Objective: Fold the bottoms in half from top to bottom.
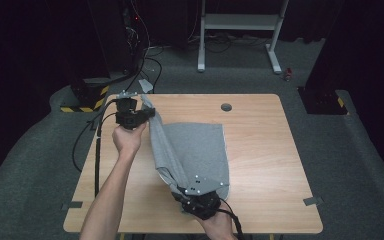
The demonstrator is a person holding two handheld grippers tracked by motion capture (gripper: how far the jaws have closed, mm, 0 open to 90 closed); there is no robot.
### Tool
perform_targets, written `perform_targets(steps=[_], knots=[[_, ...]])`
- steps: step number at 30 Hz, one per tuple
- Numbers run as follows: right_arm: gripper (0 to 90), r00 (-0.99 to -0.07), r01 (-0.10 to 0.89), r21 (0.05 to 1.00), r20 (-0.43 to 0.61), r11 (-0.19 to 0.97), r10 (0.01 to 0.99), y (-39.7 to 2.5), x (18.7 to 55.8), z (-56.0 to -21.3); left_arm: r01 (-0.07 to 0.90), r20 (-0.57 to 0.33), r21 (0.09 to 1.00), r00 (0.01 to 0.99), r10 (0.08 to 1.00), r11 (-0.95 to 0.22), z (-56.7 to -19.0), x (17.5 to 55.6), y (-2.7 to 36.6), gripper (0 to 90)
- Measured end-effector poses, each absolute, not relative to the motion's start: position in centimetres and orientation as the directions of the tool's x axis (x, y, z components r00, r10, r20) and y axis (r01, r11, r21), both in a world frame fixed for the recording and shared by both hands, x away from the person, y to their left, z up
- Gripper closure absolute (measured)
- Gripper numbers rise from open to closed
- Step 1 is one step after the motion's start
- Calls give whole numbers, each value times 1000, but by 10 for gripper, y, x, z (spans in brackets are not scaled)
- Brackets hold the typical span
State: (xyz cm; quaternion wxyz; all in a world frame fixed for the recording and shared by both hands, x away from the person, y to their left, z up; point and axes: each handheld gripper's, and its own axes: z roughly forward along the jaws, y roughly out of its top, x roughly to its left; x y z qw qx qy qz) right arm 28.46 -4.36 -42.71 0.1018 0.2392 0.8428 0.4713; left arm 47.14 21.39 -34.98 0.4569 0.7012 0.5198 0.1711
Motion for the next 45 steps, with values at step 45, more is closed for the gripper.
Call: perform_targets(steps=[45], knots=[[759, -698, 484, 784, 77, 390, 712, -127, 273, -488, 589, -219, 790, 529, 820, -169, -416, 492, 91, 858]])
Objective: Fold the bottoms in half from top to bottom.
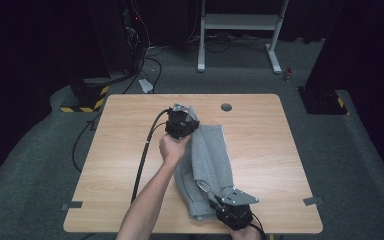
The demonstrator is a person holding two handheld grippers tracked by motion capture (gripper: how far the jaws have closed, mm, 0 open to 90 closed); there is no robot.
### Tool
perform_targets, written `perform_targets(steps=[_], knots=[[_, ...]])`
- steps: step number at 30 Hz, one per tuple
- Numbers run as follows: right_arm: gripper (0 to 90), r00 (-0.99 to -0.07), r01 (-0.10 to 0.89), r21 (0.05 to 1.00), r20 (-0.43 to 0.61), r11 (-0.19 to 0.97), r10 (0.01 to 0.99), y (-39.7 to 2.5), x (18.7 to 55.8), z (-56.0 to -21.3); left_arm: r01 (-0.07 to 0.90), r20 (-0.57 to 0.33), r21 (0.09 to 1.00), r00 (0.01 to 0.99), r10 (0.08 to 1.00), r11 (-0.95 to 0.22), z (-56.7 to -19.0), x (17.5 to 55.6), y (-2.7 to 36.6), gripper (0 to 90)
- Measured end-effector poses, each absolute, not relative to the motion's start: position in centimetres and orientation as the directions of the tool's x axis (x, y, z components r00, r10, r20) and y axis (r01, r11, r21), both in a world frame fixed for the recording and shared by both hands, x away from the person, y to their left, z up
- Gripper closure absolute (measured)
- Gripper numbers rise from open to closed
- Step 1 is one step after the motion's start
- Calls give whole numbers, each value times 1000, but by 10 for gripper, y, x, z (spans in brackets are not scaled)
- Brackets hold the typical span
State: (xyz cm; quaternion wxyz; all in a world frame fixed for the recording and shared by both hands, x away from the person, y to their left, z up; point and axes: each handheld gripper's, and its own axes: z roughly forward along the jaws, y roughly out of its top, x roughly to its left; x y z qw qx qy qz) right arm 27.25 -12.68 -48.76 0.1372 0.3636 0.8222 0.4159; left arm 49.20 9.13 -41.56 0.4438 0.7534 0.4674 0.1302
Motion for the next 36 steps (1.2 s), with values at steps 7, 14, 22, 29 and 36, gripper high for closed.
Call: perform_targets(steps=[7, 14, 22, 29, 36], knots=[[746, -685, 506, 764, 74, 401, 725, -131, 275, -496, 614, -226, 769, 520, 824, -177, -435, 490, 89, 851], [662, -689, 506, 762, 76, 404, 720, -132, 277, -496, 637, -214, 744, 515, 830, -203, -453, 491, 89, 815], [474, -718, 501, 776, 126, 383, 684, -134, 281, -490, 640, -229, 741, 526, 819, -204, -453, 482, 89, 546], [397, -742, 482, 806, 169, 342, 649, -137, 287, -478, 615, -197, 763, 514, 835, -199, -446, 465, 103, 426], [441, -732, 461, 832, 161, 308, 662, -145, 289, -469, 593, -165, 773, 529, 832, -223, -439, 442, 108, 407]])
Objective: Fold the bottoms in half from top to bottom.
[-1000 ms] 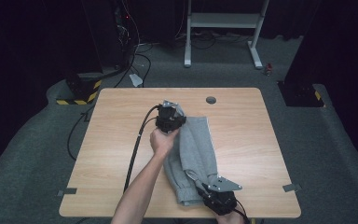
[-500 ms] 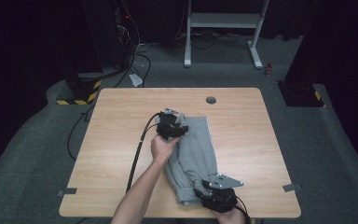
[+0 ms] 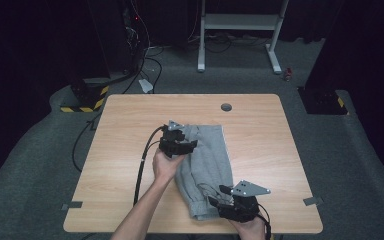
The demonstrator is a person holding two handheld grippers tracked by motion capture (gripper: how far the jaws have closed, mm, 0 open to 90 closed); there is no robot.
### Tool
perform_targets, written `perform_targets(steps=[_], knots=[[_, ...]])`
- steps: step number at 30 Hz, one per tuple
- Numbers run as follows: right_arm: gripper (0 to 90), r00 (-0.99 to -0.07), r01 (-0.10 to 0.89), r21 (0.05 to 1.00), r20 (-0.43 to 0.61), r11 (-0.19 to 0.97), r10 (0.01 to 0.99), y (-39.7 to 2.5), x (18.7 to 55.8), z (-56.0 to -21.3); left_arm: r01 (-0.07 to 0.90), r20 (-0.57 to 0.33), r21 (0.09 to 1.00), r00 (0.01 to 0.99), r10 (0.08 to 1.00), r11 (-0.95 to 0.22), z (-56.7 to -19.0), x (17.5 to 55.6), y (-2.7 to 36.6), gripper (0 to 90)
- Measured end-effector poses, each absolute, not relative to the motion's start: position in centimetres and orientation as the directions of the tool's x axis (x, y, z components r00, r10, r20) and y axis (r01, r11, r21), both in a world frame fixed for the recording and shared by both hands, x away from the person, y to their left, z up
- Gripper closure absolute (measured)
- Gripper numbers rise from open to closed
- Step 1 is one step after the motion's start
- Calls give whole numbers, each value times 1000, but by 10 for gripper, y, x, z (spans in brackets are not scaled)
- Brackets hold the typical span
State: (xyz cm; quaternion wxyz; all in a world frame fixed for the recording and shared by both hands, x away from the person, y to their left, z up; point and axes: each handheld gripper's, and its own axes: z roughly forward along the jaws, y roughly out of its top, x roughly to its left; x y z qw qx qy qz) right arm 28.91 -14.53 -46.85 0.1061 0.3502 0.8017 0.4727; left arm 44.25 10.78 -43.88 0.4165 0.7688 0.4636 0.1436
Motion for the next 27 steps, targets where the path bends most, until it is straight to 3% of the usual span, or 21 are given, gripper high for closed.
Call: perform_targets(steps=[9, 14, 20, 27], knots=[[677, -693, 492, 814, 151, 310, 704, -170, 296, -472, 599, -149, 757, 547, 824, -262, -461, 398, 117, 360], [724, -681, 514, 788, 136, 338, 719, -179, 296, -480, 617, -189, 743, 566, 802, -260, -475, 363, 119, 349], [738, -681, 523, 754, 91, 397, 726, -181, 290, -492, 630, -258, 743, 583, 771, -227, -491, 315, 119, 331], [688, -693, 527, 710, 43, 466, 719, -167, 290, -508, 628, -286, 748, 599, 748, -217, -504, 276, 109, 331]])
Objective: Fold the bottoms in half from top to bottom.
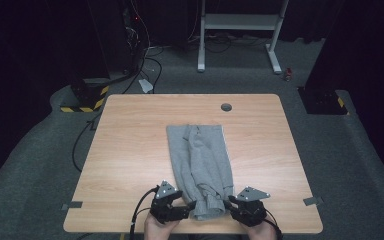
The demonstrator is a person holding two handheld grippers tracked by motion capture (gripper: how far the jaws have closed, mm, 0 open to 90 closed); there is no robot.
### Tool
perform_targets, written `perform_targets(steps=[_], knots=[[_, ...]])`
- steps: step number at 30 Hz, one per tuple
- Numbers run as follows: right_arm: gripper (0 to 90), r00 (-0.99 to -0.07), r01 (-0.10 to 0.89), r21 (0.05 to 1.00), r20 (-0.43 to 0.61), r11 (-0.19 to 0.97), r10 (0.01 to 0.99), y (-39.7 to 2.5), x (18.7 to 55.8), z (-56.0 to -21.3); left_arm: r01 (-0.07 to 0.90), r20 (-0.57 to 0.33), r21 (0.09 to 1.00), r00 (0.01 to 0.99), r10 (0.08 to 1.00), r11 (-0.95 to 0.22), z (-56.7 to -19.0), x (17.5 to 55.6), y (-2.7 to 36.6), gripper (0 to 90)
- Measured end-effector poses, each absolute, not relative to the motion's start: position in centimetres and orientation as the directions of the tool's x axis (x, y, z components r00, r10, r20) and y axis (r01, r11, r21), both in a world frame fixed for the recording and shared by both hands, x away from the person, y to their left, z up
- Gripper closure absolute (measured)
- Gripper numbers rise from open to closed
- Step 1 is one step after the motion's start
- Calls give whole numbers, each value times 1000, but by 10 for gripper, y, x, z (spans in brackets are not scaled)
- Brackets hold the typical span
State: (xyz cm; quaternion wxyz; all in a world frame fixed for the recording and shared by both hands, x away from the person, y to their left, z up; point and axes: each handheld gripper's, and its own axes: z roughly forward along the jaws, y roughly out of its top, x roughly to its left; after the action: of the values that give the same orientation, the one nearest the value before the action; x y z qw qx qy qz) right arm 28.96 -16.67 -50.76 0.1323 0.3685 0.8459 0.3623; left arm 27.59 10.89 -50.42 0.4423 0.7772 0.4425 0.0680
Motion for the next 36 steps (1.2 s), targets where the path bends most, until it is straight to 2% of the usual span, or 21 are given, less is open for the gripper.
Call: perform_targets(steps=[4, 7, 13, 18, 22, 25, 27, 32, 36], knots=[[688, -686, 526, 706, 24, 474, 727, -160, 291, -511, 617, -257, 741, 624, 738, -264, -511, 277, 98, 363], [686, -685, 526, 699, 9, 485, 728, -155, 295, -511, 628, -266, 737, 611, 746, -251, -513, 287, 99, 410], [688, -668, 533, 694, -6, 484, 744, -138, 317, -512, 617, -221, 742, 594, 773, -262, -513, 311, 109, 500], [679, -664, 534, 689, -17, 490, 748, -126, 335, -511, 625, -197, 741, 552, 811, -245, -512, 333, 118, 515], [624, -653, 551, 682, -6, 481, 757, -121, 341, -502, 617, -188, 750, 545, 817, -239, -506, 334, 121, 487], [613, -663, 488, 721, -60, 492, 746, -123, 328, -481, 598, -198, 769, 559, 805, -226, -501, 328, 122, 476], [613, -680, 466, 736, -57, 491, 731, -122, 324, -470, 587, -188, 777, 561, 806, -227, -499, 326, 120, 475], [593, -722, 443, 751, -26, 491, 691, -103, 328, -451, 578, -156, 776, 564, 811, -252, -498, 327, 117, 522], [522, -735, 452, 725, -27, 520, 677, -78, 334, -455, 579, -128, 766, 565, 815, -281, -500, 327, 118, 564]])
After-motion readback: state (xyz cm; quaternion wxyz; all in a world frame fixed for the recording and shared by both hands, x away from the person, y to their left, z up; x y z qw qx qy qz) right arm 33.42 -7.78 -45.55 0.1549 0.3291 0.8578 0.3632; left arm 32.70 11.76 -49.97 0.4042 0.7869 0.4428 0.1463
